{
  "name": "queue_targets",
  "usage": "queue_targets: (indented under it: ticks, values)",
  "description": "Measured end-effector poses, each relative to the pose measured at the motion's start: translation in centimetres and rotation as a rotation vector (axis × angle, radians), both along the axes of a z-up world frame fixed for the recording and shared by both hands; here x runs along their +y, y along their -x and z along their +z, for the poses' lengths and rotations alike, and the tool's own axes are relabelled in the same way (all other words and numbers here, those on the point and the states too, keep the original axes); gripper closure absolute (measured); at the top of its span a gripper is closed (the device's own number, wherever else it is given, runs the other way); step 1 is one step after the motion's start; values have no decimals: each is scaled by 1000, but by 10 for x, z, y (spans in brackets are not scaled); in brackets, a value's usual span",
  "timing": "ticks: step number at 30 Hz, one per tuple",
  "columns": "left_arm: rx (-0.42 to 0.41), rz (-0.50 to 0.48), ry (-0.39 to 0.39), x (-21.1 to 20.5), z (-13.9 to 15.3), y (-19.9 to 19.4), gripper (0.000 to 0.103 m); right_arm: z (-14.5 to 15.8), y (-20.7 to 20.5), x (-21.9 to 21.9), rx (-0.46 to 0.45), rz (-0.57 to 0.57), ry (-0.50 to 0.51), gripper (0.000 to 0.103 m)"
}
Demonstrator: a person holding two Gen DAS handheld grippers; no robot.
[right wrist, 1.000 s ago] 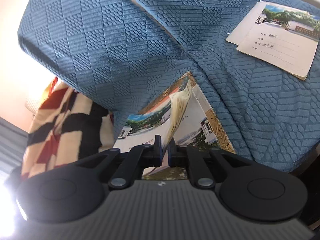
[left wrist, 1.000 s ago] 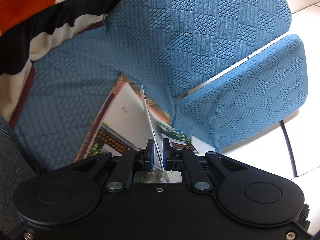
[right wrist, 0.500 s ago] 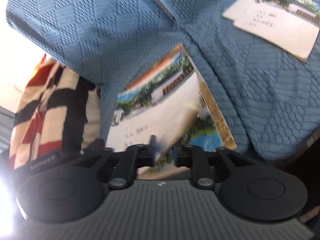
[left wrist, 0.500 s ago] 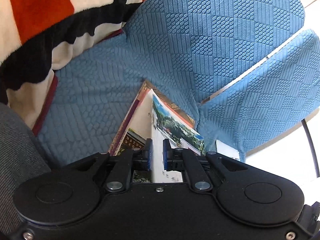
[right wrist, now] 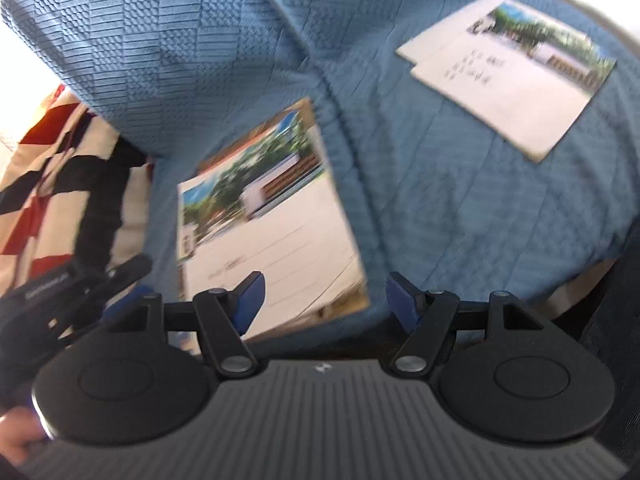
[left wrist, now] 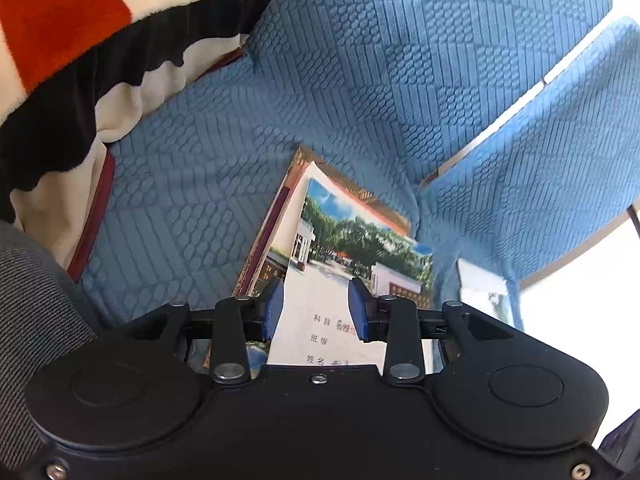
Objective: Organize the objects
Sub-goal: 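Lower the form onto the book stack and open both grippers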
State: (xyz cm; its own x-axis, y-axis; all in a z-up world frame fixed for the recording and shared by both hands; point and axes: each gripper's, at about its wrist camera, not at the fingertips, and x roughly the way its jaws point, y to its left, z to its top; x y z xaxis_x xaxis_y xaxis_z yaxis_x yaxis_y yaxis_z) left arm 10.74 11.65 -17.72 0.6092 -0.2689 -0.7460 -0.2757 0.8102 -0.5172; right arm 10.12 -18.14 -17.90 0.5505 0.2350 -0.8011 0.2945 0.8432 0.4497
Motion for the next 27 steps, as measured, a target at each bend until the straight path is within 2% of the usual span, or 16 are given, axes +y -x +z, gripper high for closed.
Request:
queue_targets:
  ticks: [7,9,11,12,14,16,18,22,27]
  values:
    - [28,-45,-84,-14,-13,-4,71,-20,-16,4,-5,43,57,35]
    - [27,-62,-85,-15,-16,-4,71,-27,-18,3,11,43,53,36]
    - [29,-77,-87,-15,-18,-5,76,-32,-19,5,31,45,60,47]
    - [30,-85,-91,-16,-19,-5,77,-32,-18,6,29,50,67,47]
    - [33,-97,-98,-18,-21,-5,80,-30,-17,8,14,59,69,55]
    - [34,-100,-109,-20,-21,-5,81,-27,-17,10,2,75,83,67]
    - [33,-105,-104,-20,-21,-6,83,-24,-18,13,-10,93,99,74]
    - [38,-102,-110,-22,-22,-6,83,-23,-19,16,-13,108,99,81]
    - [38,-103,-99,-21,-21,-6,83,-22,-17,17,-22,116,100,84]
